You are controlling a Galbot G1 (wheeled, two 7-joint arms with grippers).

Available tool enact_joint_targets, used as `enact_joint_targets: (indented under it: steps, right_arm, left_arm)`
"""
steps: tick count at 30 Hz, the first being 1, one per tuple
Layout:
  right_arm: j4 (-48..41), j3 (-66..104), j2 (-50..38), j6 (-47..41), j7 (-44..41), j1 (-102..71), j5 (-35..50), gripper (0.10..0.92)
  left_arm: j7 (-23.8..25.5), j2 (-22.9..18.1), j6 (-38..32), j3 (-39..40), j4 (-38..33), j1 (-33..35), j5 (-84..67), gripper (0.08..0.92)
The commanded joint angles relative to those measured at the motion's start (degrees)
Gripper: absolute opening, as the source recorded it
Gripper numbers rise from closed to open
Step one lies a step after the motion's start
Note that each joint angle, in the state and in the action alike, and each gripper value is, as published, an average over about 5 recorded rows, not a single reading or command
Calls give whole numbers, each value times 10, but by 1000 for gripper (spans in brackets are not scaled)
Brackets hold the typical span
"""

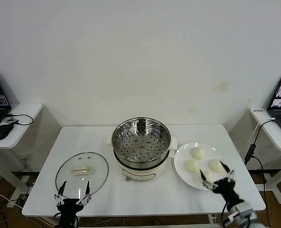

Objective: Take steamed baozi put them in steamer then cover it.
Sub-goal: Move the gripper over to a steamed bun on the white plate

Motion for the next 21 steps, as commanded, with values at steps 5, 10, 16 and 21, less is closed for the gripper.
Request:
enact_joint_targets:
  steps: [5, 10, 16, 21]
  right_arm:
    - [-111, -25, -130, -4, -103, 154, -155, 822]
    - [-166, -124, -213, -13, -201, 273, -161, 823]
    - [-251, -307, -269, -15, -316, 449, -131, 823]
    - [-317, -485, -265, 1, -385, 603, -111, 823]
  left_arm:
    - [8, -3, -9, -2, 1, 3, 44, 823]
    - [-3, -6, 5, -2, -4, 9, 46, 823]
    - [-6, -5, 7, -3, -2, 12, 51, 823]
    - [-7, -6, 5, -8, -3, 15, 53, 823]
